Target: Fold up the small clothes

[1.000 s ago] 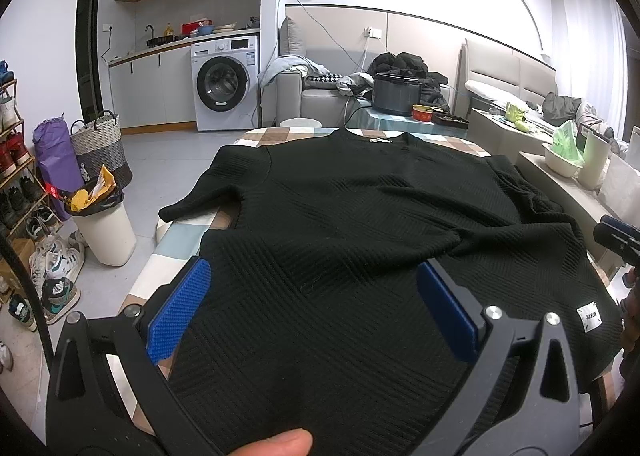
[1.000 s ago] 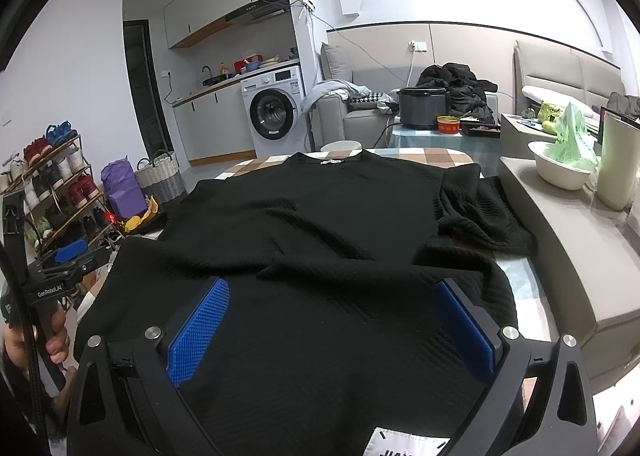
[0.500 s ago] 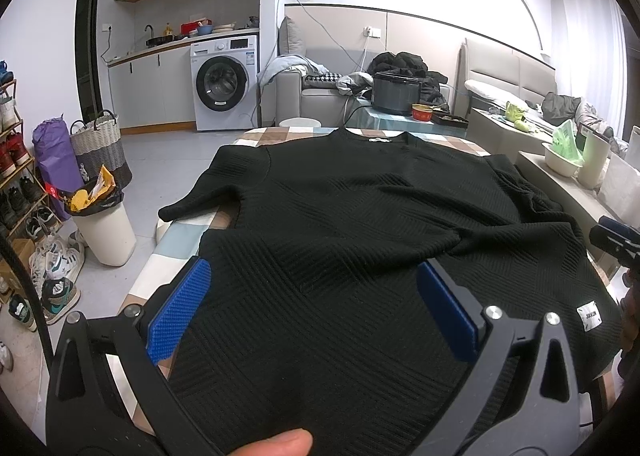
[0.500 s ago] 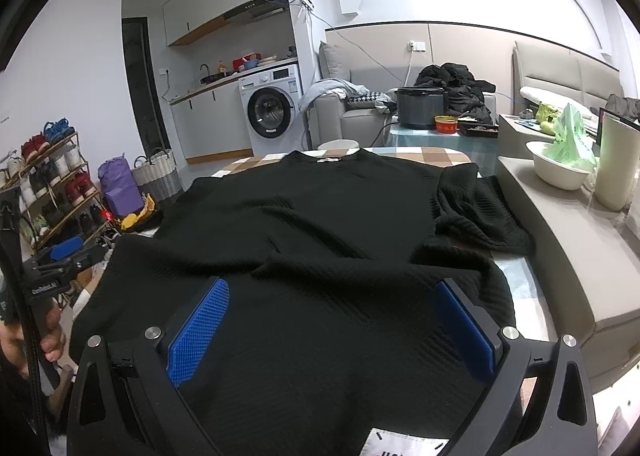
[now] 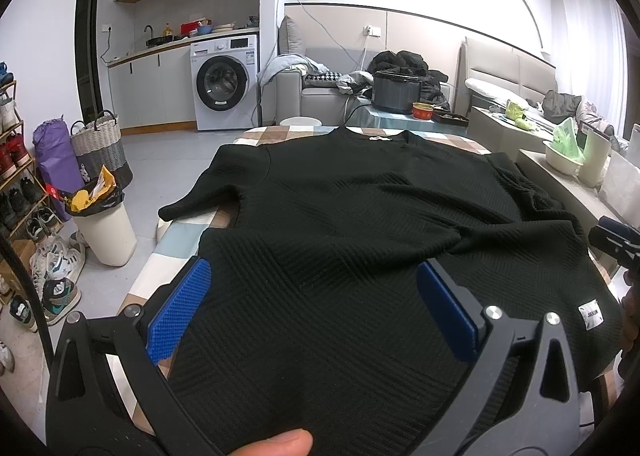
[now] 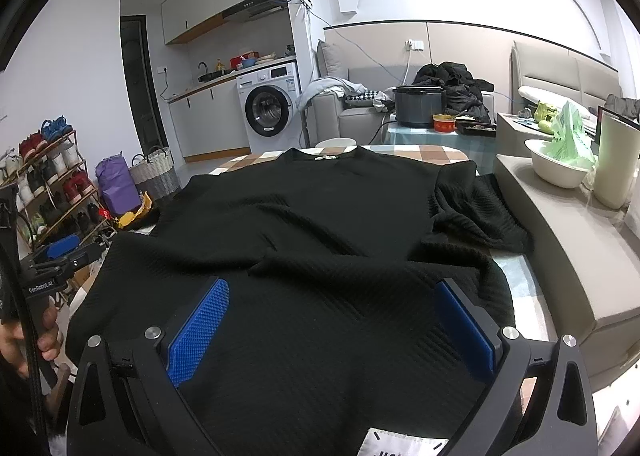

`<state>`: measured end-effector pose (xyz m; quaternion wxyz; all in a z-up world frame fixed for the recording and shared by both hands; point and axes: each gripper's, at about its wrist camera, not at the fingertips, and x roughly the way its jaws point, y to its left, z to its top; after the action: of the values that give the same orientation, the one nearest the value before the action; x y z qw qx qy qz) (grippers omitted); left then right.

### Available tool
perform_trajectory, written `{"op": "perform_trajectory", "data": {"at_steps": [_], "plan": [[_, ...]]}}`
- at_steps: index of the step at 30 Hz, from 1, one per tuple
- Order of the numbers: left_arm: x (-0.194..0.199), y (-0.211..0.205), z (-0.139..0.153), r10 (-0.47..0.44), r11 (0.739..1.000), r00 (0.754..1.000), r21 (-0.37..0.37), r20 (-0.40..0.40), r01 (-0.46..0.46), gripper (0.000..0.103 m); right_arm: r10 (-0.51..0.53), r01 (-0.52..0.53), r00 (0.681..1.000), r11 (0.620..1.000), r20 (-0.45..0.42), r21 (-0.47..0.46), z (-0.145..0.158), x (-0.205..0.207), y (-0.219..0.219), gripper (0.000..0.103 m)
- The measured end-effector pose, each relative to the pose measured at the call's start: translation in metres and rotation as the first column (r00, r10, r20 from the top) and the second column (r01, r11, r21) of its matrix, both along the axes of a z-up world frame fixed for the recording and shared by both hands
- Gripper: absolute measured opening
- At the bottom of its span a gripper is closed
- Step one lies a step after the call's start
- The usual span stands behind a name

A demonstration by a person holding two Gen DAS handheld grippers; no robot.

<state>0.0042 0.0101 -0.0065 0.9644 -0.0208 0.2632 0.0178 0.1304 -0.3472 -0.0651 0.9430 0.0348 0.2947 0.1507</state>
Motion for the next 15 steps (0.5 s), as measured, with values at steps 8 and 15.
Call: {"op": "perform_trajectory", "data": {"at_steps": [8,15], "plan": [[-0.0007,0.0001,-0.0006,0.000,1.000,1.000,0.002,-0.001,0.000,0.103,-0.001,0.001,1.000,1.000,0.001,-0.002,-0.0004,0.0013,0.0018,0.103],[-0.0012,0.0013,-0.0006,0.003,1.000,1.000,0.000,-0.003,-0.003,0.103,-0.010,0.010,1.000,1.000,0.000,-0.018,-0.0005,0.0003,0.0031,0.103]]}}
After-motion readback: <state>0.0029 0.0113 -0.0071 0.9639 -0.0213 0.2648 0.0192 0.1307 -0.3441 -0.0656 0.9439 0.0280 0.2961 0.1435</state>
